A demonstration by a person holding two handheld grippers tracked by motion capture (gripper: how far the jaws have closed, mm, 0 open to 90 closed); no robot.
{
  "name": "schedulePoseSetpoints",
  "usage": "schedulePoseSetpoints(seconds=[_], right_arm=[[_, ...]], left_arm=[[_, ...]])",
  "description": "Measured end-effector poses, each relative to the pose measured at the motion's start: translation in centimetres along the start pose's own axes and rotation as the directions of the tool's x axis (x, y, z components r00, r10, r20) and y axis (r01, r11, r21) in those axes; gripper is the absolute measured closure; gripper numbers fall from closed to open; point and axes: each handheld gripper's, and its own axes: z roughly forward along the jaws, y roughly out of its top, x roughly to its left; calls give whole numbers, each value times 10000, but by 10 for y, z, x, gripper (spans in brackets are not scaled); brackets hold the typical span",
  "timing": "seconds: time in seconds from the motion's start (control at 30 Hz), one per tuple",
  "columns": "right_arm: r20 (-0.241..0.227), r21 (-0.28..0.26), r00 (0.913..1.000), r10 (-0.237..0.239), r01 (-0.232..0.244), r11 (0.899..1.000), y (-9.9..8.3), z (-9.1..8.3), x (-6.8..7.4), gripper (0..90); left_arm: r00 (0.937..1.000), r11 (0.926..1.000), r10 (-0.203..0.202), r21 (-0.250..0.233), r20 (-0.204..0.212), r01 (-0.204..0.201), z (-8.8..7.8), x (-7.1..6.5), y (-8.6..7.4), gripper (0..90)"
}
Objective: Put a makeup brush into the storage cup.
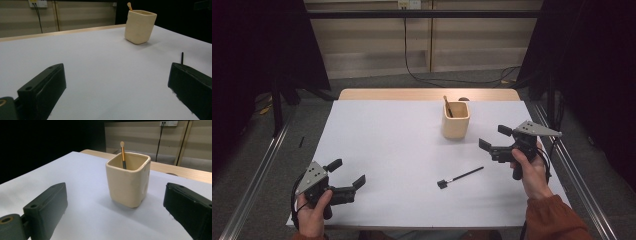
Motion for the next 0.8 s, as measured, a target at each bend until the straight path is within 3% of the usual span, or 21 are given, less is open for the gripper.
schedulePoseSetpoints(seconds=[0.17,0.8], right_arm=[[-7,-41,10000,-88,88,10000,-9,-12,5,43],[552,64,9977,395,-400,9992,-50,-48,9,47]], left_arm=[[10000,10000,37,15,10,-37,0,0,0,16],[9999,10000,-39,13,102,39,0,-1,-1,15]])
